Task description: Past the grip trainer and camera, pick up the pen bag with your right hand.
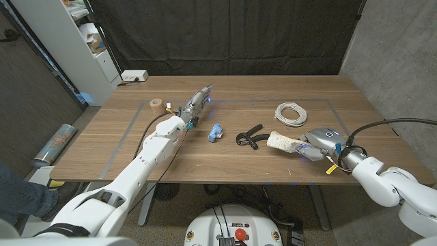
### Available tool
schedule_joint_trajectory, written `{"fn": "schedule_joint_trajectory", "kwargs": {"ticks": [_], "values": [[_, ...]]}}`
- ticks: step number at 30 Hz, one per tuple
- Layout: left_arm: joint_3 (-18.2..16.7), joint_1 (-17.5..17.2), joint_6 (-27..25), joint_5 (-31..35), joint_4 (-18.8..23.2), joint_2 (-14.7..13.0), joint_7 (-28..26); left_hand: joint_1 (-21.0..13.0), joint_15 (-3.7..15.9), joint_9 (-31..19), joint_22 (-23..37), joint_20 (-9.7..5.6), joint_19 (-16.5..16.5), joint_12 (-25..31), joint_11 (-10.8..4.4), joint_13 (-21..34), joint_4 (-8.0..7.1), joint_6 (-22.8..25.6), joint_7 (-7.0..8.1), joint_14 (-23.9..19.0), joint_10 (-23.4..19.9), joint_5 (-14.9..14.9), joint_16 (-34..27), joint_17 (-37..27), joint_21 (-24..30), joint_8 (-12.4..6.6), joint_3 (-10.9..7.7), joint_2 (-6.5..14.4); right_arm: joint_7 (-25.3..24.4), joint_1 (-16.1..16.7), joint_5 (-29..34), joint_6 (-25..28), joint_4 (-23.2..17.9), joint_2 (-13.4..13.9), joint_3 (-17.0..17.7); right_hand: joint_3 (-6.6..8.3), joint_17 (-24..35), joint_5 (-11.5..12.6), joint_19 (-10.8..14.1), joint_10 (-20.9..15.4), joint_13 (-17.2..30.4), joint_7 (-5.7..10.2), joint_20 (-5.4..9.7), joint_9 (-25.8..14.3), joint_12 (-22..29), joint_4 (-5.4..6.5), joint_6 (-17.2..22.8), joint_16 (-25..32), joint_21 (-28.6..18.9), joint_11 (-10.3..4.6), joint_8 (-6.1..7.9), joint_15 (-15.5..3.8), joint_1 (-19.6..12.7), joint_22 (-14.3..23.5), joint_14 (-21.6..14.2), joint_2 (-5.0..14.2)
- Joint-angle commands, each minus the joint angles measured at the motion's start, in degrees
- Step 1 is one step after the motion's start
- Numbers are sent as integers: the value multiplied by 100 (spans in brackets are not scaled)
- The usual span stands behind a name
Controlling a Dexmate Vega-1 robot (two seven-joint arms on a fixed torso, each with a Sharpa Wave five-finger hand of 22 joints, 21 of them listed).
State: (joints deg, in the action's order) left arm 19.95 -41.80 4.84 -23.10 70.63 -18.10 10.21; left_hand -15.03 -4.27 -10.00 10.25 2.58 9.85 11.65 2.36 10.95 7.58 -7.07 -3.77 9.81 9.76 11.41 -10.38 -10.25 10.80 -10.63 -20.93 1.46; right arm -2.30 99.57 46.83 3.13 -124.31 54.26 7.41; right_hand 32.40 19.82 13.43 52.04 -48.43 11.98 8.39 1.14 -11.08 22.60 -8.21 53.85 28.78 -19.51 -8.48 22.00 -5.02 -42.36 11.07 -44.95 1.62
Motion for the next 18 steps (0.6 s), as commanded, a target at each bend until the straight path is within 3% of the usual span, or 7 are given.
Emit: {"fn": "schedule_joint_trajectory", "kwargs": {"ticks": [1, 14, 18], "values": [[17, 57, -25, 29, -24, 5, 77, -7, -13, -31, 9, 37, 690, 32, -22, 13, -2, 6, -3, 311, 26, -32, -39, -19, 34, -19, 21, 68, 238, 138, 128, -160, -277, -305, 365, 13, 10, -30, -25, -57, 16, -6, 7, -24, -26, -22, 54, -45, -23, -28, 28, -368, -56, 32, -17, 17], [-6, -21, -27, 6, 140, -38, 63, -11, -11, -31, 9, 25, 696, 34, -9, 13, 0, 4, -5, 319, 23, -32, -37, -19, 35, -18, 21, 71, 391, 196, 458, -467, -541, -686, 619, -4, 21, -84, -40, -79, 15, -6, 4, -24, -49, -25, 72, -92, -38, 0, 7, -363, -84, 34, -4, 14], [-17, -52, 1, -11, 181, -54, 73, -11, -10, -31, 9, 19, 701, 34, -11, 13, 1, 5, -8, 322, 25, -32, -36, -19, 35, -19, 22, 71, 443, 197, 584, -562, -625, -782, 685, -11, 28, -101, -46, -103, 15, -6, 3, -24, -52, -22, 83, -110, -43, -64, 2, -367, -91, 34, 7, 19]]}}
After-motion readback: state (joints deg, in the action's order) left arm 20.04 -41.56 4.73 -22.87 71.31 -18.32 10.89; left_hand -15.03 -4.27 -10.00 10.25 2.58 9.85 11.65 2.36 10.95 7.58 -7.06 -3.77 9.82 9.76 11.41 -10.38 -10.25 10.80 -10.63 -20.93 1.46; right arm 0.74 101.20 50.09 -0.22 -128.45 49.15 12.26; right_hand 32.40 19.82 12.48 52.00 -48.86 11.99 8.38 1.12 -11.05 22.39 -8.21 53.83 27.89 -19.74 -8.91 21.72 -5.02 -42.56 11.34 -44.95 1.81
